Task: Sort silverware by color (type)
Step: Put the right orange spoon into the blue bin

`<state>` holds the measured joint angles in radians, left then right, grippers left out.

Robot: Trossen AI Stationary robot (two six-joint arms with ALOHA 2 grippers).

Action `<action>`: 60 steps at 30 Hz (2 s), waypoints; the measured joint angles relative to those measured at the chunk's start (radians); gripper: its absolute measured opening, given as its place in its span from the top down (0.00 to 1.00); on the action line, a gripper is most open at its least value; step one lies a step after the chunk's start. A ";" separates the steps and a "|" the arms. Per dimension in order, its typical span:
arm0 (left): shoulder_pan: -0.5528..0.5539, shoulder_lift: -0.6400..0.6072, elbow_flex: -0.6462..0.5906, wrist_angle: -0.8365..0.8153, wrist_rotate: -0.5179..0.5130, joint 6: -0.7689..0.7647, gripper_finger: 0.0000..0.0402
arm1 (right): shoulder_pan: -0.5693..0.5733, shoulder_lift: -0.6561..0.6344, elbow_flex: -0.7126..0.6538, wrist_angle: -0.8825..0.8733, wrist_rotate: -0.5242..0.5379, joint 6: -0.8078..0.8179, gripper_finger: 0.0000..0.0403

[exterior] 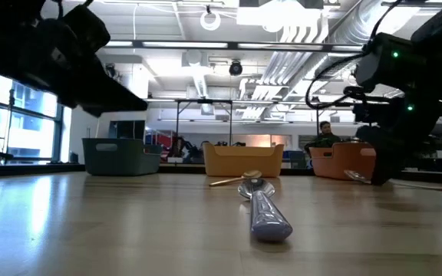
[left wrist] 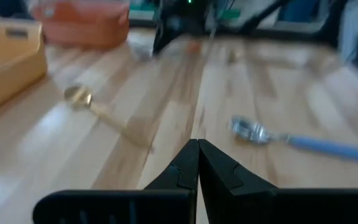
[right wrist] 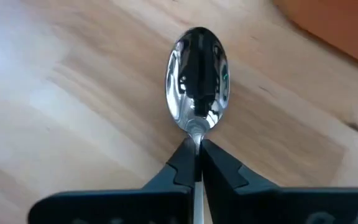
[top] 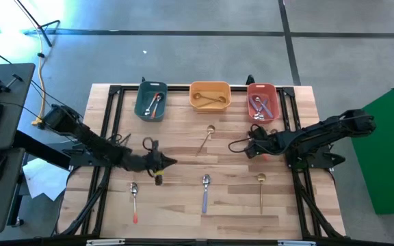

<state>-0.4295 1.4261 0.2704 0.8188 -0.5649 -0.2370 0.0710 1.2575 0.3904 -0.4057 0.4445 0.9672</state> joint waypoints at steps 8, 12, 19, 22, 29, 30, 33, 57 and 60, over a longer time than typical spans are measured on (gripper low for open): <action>0.194 0.000 -0.038 0.269 0.235 0.210 1.00 | 0.028 0.000 0.095 0.333 -0.095 -0.328 0.99; 0.272 -0.008 -0.028 0.363 0.265 0.268 0.99 | 0.018 0.000 0.130 0.510 -0.112 -0.524 1.00; 0.387 -0.024 -0.024 0.457 0.273 0.361 0.90 | -0.073 -0.001 0.172 0.800 -0.242 -0.783 1.00; 0.440 -0.030 -0.024 0.462 0.308 0.370 0.84 | -0.132 -0.001 0.201 0.864 -0.329 -0.842 1.00; 0.577 -0.029 0.017 0.460 0.424 0.371 0.69 | -0.262 0.056 0.295 0.961 -0.466 -0.938 1.00; 0.595 -0.029 0.031 0.458 0.442 0.371 0.67 | -0.278 0.074 0.315 0.963 -0.481 -0.949 1.00; 0.646 -0.029 0.075 0.436 0.485 0.371 0.63 | -0.321 0.128 0.382 0.963 -0.506 -0.974 1.00; 0.875 -0.028 0.259 0.230 0.825 0.230 0.58 | -0.452 0.435 0.754 1.006 -0.797 -1.022 1.00; 0.873 -0.028 0.268 0.232 0.869 0.212 0.58 | -0.426 0.435 0.754 1.018 -0.796 -1.048 1.00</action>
<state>0.4432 1.3979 0.5384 1.0506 0.3046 -0.0254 -0.3545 1.6924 1.1442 0.6123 -0.3518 -0.0810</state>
